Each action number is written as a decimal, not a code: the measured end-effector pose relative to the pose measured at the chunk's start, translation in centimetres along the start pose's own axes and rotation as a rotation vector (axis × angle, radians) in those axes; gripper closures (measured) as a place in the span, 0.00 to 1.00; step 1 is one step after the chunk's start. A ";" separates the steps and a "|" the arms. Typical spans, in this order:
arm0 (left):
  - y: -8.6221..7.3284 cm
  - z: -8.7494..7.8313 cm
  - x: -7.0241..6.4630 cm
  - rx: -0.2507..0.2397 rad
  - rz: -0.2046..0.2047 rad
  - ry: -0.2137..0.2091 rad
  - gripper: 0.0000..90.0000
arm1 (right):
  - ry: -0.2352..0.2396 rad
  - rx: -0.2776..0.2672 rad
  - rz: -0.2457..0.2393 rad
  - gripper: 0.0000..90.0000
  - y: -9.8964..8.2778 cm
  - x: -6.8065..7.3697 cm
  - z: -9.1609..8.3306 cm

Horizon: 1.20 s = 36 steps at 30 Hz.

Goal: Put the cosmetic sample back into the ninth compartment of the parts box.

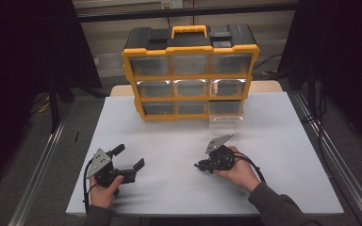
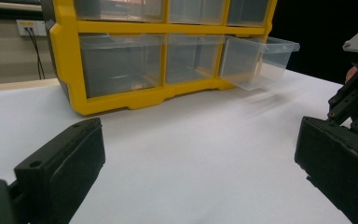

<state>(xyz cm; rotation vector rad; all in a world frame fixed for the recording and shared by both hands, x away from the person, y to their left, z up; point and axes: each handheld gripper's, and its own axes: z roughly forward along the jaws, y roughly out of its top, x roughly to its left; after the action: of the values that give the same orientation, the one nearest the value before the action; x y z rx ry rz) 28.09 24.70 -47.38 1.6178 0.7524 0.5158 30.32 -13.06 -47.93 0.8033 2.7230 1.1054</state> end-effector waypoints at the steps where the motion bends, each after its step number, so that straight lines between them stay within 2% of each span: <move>1: 0.0 0.1 -0.1 -0.006 0.001 0.005 0.02 | 0.003 -0.009 0.006 0.91 0.0 0.1 0.1; 4: 0.0 0.2 -0.2 -0.012 -0.019 0.011 0.02 | -0.006 -0.001 0.019 0.91 0.0 0.1 0.0; 6: 0.0 0.2 -0.2 -0.013 -0.014 0.012 0.02 | -0.005 -0.007 0.022 0.91 0.0 0.1 0.1; 7: 0.0 0.3 -0.3 -0.021 -0.028 0.016 0.02 | -0.009 -0.005 0.024 0.91 0.0 0.2 0.1; 8: 0.1 0.2 -0.2 -0.016 -0.017 0.013 0.02 | -0.009 -0.004 0.031 0.91 0.0 0.2 0.1; 12: 0.0 0.2 -0.2 -0.013 -0.014 0.009 0.02 | 0.000 0.003 0.045 0.91 0.1 0.1 0.0; 17: 0.0 0.3 -0.2 -0.013 -0.018 0.007 0.02 | 0.001 -0.009 0.055 0.92 0.0 0.1 -0.1; 18: 0.0 0.3 -0.3 -0.024 -0.031 0.006 0.02 | 0.002 -0.010 0.057 0.91 0.0 0.1 -0.1; 19: 0.1 0.2 -0.1 -0.014 -0.014 0.012 0.02 | 0.001 -0.010 0.055 0.91 0.0 0.1 -0.1; 20: 0.0 0.2 -0.2 -0.021 -0.022 0.012 0.02 | -0.003 -0.012 0.055 0.91 0.0 0.1 -0.1; 21: 0.0 0.3 -0.2 -0.022 -0.030 0.007 0.02 | -0.009 -0.018 0.053 0.92 0.0 0.0 -0.2; 22: 0.0 0.2 -0.2 -0.014 -0.017 0.005 0.02 | -0.030 -0.030 0.062 0.92 0.0 -0.1 -0.3; 24: 0.0 0.2 -0.2 -0.016 -0.018 0.003 0.02 | -0.016 -0.040 0.060 0.92 0.0 -0.3 -0.4; 25: 0.0 0.2 -0.2 -0.016 -0.017 -0.001 0.02 | -0.016 -0.051 0.081 0.92 0.1 -0.3 -0.6; 30: 0.1 0.1 -0.1 -0.013 -0.005 0.004 0.02 | -0.014 -0.070 0.105 0.91 0.0 -0.6 -1.1; 31: 0.0 0.2 -0.2 -0.021 -0.024 0.002 0.02 | -0.007 -0.081 0.112 0.91 0.0 -0.6 -1.2; 36: 0.0 0.2 -0.2 -0.009 -0.015 0.006 0.02 | -0.009 -0.132 0.123 0.91 0.2 -0.8 -1.6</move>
<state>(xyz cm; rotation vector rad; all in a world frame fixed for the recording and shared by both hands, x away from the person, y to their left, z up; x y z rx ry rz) 28.12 24.42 -47.38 1.6016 0.7652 0.5127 30.62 -14.34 -46.74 0.9627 2.5914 1.2860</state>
